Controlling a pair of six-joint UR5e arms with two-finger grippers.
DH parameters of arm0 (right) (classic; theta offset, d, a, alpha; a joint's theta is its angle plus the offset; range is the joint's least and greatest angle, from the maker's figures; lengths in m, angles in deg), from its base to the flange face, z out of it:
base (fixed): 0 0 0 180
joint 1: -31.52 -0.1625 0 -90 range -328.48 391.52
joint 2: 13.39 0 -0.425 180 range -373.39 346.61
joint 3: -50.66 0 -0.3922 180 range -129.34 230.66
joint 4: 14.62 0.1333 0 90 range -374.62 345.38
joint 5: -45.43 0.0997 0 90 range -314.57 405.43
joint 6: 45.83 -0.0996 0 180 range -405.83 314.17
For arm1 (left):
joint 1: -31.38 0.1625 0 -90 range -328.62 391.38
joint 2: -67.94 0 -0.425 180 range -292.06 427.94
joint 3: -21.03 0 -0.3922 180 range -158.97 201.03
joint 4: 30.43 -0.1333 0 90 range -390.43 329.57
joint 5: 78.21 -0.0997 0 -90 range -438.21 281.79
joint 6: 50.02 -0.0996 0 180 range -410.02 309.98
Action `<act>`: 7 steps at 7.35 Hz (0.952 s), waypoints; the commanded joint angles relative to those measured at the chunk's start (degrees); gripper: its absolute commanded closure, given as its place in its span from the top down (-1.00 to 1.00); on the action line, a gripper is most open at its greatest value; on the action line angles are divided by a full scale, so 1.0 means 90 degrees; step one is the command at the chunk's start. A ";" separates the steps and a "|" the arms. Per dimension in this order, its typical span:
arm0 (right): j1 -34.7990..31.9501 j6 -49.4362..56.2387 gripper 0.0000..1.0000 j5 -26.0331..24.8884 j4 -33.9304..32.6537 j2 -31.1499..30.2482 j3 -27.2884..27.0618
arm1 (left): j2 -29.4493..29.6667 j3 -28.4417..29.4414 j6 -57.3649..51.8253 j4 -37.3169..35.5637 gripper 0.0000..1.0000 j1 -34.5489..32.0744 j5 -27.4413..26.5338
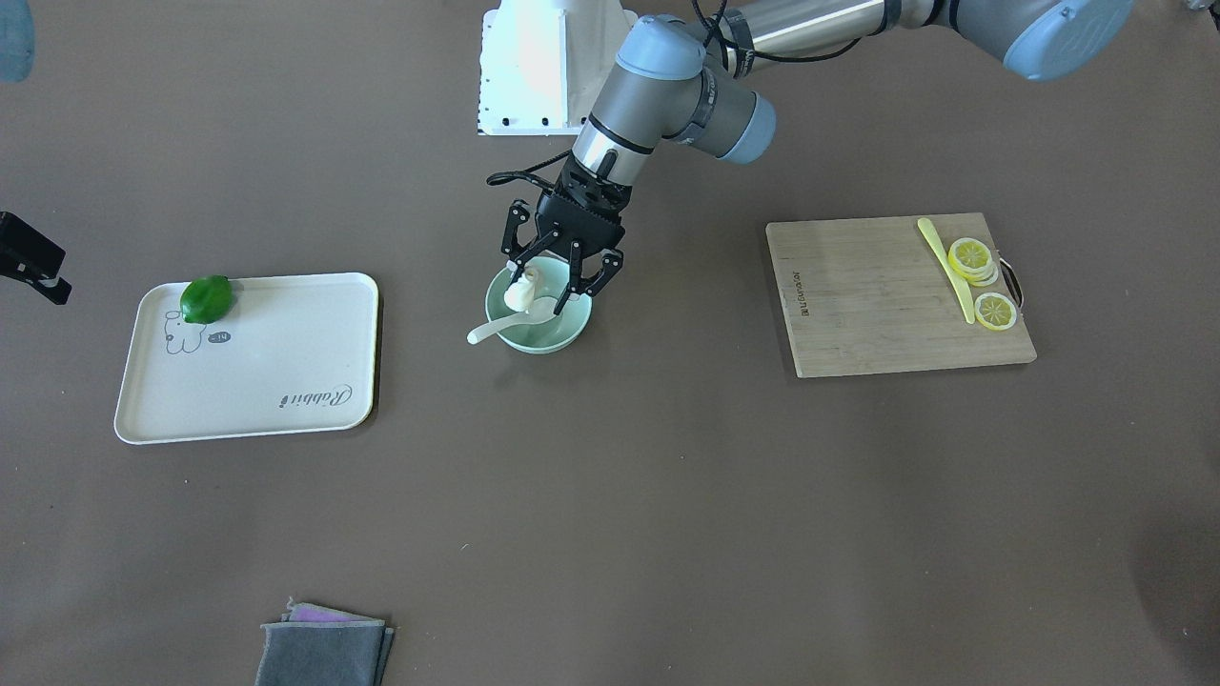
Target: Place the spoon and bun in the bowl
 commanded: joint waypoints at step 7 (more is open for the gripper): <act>-0.0649 0.1467 1.00 -0.0107 0.0000 -0.1443 0.0063 | -0.0970 -0.1225 -0.1738 -0.2332 0.96 -0.1874 0.2759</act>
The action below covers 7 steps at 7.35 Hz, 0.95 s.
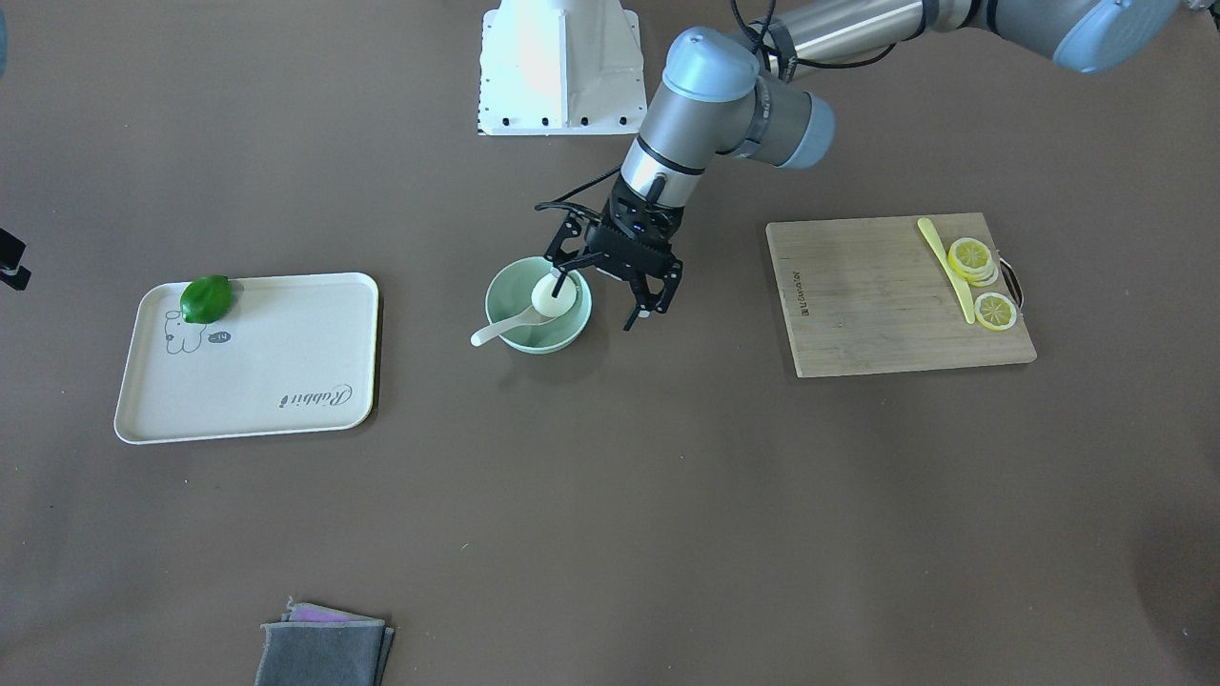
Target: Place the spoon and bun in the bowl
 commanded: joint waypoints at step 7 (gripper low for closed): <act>-0.2048 0.3641 1.00 -0.0028 -0.0018 -0.1686 0.0273 | -0.2249 -0.0777 -0.9072 -0.5210 0.98 -0.6003 0.3320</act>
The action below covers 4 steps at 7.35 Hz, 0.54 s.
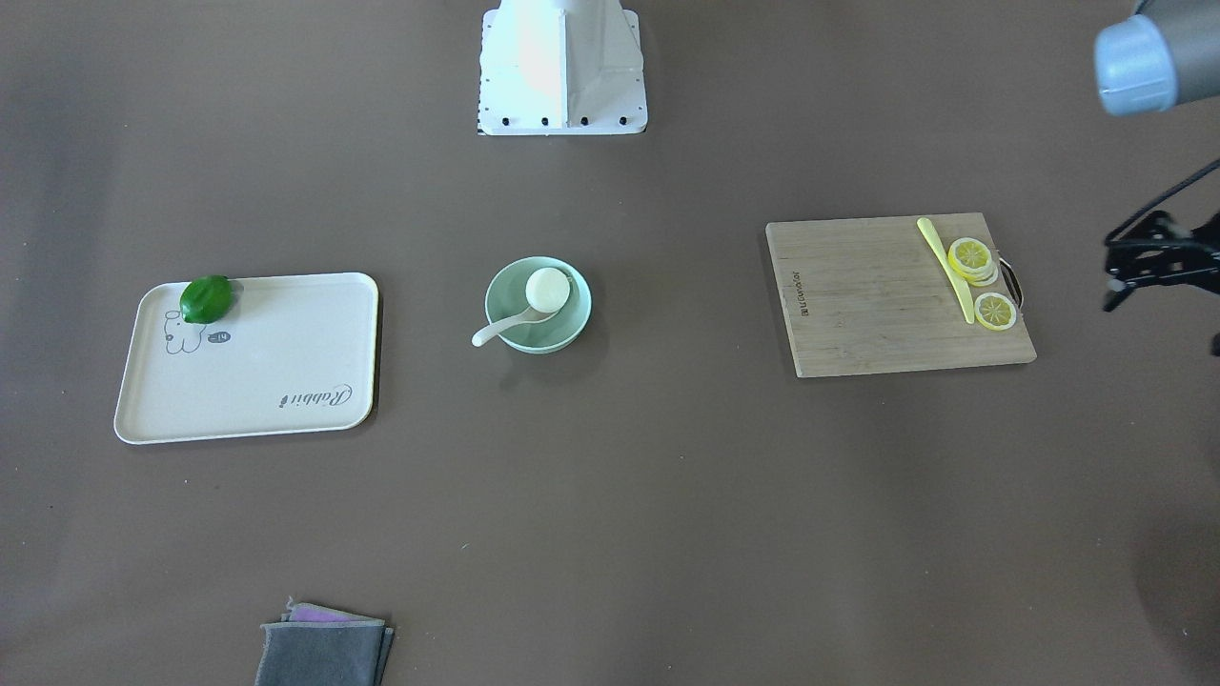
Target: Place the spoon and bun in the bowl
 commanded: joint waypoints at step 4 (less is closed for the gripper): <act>-0.0093 0.0127 1.00 0.0037 0.0005 -0.0125 0.0102 | -0.1287 0.1501 -0.1228 0.0579 0.98 -0.1384 0.0074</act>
